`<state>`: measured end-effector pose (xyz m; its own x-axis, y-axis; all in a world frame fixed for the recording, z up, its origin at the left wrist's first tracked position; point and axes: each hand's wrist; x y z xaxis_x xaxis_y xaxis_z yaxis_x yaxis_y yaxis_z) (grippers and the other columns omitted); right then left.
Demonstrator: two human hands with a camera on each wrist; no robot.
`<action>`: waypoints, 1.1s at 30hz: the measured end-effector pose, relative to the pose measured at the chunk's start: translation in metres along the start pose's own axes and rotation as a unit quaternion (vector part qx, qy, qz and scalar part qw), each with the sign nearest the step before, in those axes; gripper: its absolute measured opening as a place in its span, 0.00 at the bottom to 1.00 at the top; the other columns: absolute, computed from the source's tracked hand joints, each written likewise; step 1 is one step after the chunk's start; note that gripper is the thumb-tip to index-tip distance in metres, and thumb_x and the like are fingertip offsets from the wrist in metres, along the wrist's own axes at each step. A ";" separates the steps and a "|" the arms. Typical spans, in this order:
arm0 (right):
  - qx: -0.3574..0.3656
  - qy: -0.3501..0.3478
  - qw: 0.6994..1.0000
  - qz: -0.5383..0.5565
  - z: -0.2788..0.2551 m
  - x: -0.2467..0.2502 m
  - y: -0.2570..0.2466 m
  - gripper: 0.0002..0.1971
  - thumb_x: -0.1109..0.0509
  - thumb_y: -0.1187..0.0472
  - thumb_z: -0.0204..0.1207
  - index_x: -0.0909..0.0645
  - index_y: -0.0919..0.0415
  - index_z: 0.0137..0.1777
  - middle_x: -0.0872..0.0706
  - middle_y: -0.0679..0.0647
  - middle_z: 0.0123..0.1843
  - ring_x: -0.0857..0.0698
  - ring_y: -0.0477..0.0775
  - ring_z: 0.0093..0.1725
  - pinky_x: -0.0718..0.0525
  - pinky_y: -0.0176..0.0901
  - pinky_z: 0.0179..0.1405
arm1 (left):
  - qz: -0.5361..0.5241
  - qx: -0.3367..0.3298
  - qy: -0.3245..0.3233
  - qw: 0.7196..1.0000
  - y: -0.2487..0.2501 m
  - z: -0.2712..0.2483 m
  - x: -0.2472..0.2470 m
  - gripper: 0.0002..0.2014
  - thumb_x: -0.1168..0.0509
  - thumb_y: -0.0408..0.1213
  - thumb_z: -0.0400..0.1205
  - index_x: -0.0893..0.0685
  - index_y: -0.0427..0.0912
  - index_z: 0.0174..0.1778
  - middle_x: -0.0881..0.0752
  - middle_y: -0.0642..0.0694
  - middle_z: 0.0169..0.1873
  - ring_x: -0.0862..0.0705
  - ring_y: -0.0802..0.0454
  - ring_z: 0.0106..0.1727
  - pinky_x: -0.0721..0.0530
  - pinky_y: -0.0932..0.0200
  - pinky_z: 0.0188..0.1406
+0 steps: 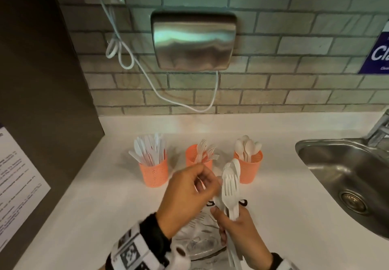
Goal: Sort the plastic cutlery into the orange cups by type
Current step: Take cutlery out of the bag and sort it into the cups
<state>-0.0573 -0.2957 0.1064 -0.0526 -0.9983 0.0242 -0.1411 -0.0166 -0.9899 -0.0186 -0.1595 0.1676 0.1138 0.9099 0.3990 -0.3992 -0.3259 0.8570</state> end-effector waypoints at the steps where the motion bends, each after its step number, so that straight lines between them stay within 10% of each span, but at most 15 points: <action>1: 0.019 0.001 1.000 -0.013 0.000 -0.002 0.000 0.04 0.32 0.65 0.76 0.22 0.65 0.43 0.25 0.49 0.16 0.29 0.49 0.14 0.26 0.40 0.15 | 0.007 0.024 -0.001 1.000 -0.001 -0.008 -0.006 0.09 0.26 0.50 0.70 0.17 0.50 0.33 0.15 0.56 0.30 0.24 0.63 0.26 0.24 0.69 0.28; 18: 0.079 0.066 0.988 -0.118 0.010 -0.007 0.028 0.08 0.33 0.59 0.77 0.23 0.53 0.56 0.13 0.55 0.43 0.13 0.49 0.35 0.16 0.40 0.28 | 0.081 0.100 0.030 0.991 -0.018 -0.026 -0.057 0.08 0.45 0.44 0.84 0.27 0.43 0.50 0.18 0.48 0.37 0.19 0.51 0.39 0.22 0.59 0.40; 23: 0.116 0.057 0.987 -0.096 0.004 -0.012 0.022 0.08 0.32 0.64 0.76 0.21 0.56 0.54 0.13 0.47 0.43 0.16 0.33 0.48 0.21 0.21 0.41 | 0.090 0.114 0.053 0.988 -0.014 -0.030 -0.063 0.10 0.45 0.45 0.84 0.31 0.44 0.57 0.16 0.48 0.42 0.17 0.50 0.45 0.21 0.58 0.43; 33: 0.103 0.025 0.993 -0.057 0.000 -0.010 0.019 0.10 0.31 0.62 0.73 0.20 0.51 0.53 0.12 0.40 0.34 0.15 0.35 0.35 0.21 0.24 0.32 | 0.033 0.098 0.084 0.991 -0.019 -0.019 -0.055 0.10 0.50 0.35 0.86 0.27 0.37 0.58 0.16 0.42 0.40 0.17 0.46 0.44 0.22 0.57 0.43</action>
<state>-0.0590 -0.2862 0.0874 -0.0982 -0.9853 0.1395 0.0558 -0.1454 -0.9878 -0.0350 -0.1984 0.1231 -0.0661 0.9096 0.4101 -0.2148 -0.4144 0.8844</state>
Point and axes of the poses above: each hand's wrist, its own z-axis towards the middle knuckle, its own x-axis out of the back of the hand, y = z × x
